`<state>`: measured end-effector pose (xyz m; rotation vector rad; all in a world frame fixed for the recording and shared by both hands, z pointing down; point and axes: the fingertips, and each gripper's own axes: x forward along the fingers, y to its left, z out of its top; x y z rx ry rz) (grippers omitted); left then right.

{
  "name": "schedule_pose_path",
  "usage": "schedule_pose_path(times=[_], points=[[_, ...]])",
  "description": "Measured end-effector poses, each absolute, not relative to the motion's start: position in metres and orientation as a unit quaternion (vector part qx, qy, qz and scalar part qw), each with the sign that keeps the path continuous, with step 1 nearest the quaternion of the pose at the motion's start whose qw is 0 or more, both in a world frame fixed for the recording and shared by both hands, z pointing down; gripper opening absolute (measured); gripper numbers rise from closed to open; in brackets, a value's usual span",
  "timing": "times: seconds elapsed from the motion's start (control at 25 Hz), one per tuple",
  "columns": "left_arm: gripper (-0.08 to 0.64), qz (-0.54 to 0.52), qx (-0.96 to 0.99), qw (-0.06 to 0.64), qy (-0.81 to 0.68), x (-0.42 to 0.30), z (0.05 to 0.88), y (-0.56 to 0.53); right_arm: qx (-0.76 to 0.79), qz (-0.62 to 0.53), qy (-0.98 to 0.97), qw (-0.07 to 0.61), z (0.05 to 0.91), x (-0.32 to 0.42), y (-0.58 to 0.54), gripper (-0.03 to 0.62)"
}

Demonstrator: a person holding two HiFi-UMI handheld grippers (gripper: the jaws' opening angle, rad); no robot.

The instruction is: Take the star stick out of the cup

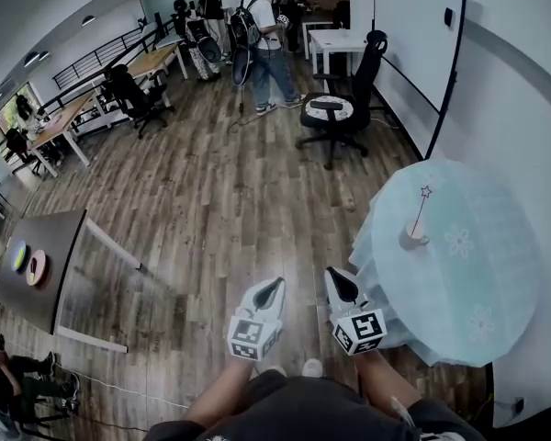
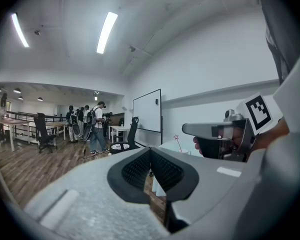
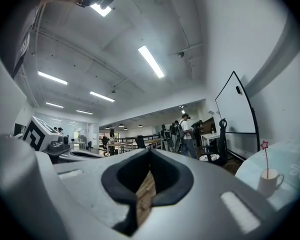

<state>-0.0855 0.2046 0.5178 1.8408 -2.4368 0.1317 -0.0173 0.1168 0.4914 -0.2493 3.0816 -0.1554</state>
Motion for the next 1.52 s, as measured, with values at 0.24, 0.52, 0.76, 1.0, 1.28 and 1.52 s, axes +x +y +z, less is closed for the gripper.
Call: schedule_pose_path(times=[0.24,0.52,0.76,1.0,1.28,1.52], points=[[0.006,0.046,0.604,0.059,-0.793,-0.101,0.528,0.183,-0.084,-0.058,0.995,0.015,0.501,-0.032,0.094,0.003],[0.005,0.04,0.626,0.057,-0.777,-0.135,0.532,0.138,-0.094,-0.059,0.994,0.017,0.494,-0.064,0.063,0.003],[0.005,0.028,0.645,0.042,-0.763,-0.18,0.516,0.102,-0.104,-0.04,0.994,0.017,0.479,-0.109,0.037,0.003],[0.005,0.018,0.651,0.049,-0.757,-0.235,0.516,0.086,-0.118,-0.022,0.993,0.018,0.47,-0.159,0.023,0.003],[0.005,0.015,0.667,0.042,-0.743,-0.289,0.518,0.074,-0.152,-0.014,0.988,0.017,0.472,-0.204,0.01,0.003],[0.006,0.016,0.683,0.044,-0.728,-0.31,0.523,0.064,-0.183,-0.016,0.983,0.013,0.48,-0.216,0.003,0.003]])
